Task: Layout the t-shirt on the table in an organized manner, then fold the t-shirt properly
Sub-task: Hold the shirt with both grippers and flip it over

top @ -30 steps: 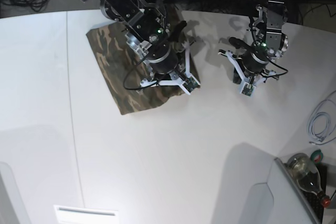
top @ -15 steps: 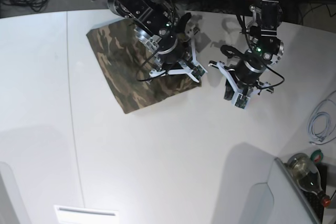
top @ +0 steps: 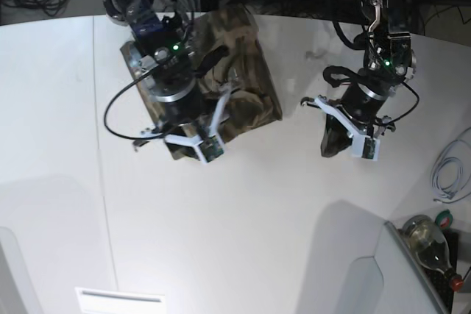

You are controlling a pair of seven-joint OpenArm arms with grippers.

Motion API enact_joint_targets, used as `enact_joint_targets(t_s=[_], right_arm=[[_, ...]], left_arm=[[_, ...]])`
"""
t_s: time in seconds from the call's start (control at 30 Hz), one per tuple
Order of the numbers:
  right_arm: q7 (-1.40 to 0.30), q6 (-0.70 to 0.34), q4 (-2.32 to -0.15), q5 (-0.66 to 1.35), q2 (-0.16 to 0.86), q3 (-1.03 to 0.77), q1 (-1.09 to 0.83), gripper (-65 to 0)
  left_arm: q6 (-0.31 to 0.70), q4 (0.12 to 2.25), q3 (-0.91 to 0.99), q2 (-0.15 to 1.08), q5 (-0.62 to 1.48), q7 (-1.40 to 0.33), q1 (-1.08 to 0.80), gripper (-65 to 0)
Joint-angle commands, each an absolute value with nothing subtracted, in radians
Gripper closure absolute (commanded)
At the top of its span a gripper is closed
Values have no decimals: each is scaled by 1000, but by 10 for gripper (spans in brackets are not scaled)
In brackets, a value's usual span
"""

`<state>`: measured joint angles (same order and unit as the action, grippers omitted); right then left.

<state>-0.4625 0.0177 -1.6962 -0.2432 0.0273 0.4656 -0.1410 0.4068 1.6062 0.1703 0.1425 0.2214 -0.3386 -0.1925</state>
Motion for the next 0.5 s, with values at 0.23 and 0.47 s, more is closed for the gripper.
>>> enact_joint_targets(t_s=[0.23,0.47], right_arm=[[-440,21,-1719,-243,28,338,-162,0],[-440,19,-1684,-243,24,398,-159,0]], left_arm=[[421,1630,-111,101,275,-308,-176,0],[421,1449,-94,130,275,-302,-166,0]])
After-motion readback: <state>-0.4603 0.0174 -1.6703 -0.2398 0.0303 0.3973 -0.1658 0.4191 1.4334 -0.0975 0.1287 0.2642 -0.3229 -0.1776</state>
